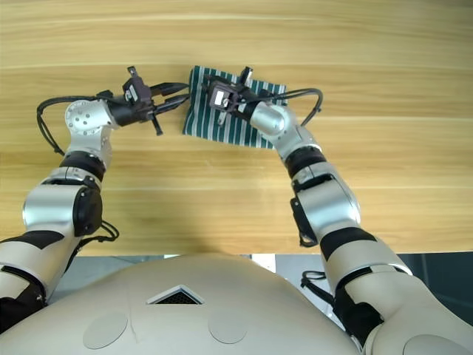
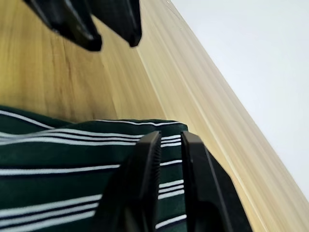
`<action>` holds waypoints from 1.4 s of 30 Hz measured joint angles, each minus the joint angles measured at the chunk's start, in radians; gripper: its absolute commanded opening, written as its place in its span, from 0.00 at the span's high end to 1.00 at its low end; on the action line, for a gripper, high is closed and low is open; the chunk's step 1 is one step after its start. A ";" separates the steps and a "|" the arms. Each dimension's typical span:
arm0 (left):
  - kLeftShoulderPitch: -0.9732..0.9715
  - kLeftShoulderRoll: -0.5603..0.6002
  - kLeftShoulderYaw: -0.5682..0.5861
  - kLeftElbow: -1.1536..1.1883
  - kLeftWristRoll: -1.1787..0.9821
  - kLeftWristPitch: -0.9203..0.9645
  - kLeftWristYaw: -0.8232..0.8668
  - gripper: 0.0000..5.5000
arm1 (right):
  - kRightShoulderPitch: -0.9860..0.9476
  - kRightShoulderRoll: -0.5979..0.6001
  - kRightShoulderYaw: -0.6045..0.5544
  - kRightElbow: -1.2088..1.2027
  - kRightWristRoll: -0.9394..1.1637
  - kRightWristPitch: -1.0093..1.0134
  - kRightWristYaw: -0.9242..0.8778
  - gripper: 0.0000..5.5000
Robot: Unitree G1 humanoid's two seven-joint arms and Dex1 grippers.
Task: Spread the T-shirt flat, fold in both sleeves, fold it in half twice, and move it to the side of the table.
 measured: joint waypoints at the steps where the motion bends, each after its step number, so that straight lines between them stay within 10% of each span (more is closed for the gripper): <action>1: 0.000 0.002 -0.017 0.007 0.033 -0.003 0.036 1.00 | -0.006 0.000 0.011 0.003 -0.010 0.001 -0.004 1.00; 23: 0.000 0.026 -0.256 0.055 0.306 -0.039 0.391 1.00 | -0.066 0.005 0.134 0.152 -0.089 0.181 -0.056 1.00; 42: 0.006 0.037 -0.230 0.051 0.233 -0.066 0.425 1.00 | 0.024 -0.325 -0.463 0.264 0.377 0.528 -0.189 1.00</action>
